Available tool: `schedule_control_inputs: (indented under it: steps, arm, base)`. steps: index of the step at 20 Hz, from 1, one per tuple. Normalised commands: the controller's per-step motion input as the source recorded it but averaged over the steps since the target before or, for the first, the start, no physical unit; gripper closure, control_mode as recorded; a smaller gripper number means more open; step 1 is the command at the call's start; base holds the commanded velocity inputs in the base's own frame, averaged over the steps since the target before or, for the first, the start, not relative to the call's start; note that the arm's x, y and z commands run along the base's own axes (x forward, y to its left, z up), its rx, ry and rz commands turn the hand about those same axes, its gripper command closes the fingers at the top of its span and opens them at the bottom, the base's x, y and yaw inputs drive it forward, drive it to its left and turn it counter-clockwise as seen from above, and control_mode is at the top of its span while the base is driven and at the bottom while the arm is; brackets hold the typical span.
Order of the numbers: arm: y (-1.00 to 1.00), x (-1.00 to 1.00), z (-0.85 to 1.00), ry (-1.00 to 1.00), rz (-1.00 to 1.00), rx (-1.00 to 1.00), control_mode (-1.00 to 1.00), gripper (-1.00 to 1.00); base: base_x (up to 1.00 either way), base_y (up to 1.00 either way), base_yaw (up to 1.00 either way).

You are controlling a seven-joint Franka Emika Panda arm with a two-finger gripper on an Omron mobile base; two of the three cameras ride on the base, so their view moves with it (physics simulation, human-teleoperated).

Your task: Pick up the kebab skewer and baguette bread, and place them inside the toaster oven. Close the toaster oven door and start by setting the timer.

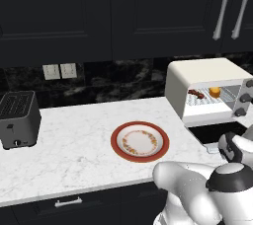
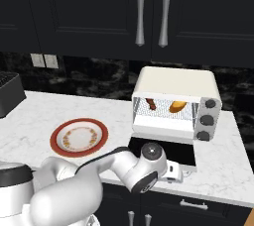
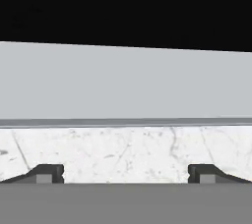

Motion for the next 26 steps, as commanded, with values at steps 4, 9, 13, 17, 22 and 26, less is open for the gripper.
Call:
schedule_control_inputs:
  steps: [4, 9, 13, 17, 22, 26]
  arm:
    - [0.0, 0.19, -0.08, 0.0, 0.02, 0.0, -1.0, -1.0]
    - [0.01, 0.11, -0.03, 0.0, 0.01, 0.0, -1.0, -1.0]
    - [0.07, 0.22, 0.05, 0.0, 0.0, 0.03, -1.0, -1.0]
    - [0.15, 0.33, 0.32, -0.05, 0.0, 0.04, -1.0, -1.0]
    - [0.23, 0.51, 0.57, -0.08, 0.0, 0.04, -1.0, -1.0]
    - [0.32, 0.58, 0.64, -0.11, 0.0, 0.04, -1.0, -1.0]
  base:
    - [0.0, 0.0, 0.0]
    - [0.0, 0.0, 0.0]
    - [0.0, 0.0, 0.0]
    - [0.0, 0.0, 0.0]
    - [0.0, 0.0, 0.0]
    - [0.0, 0.0, 0.0]
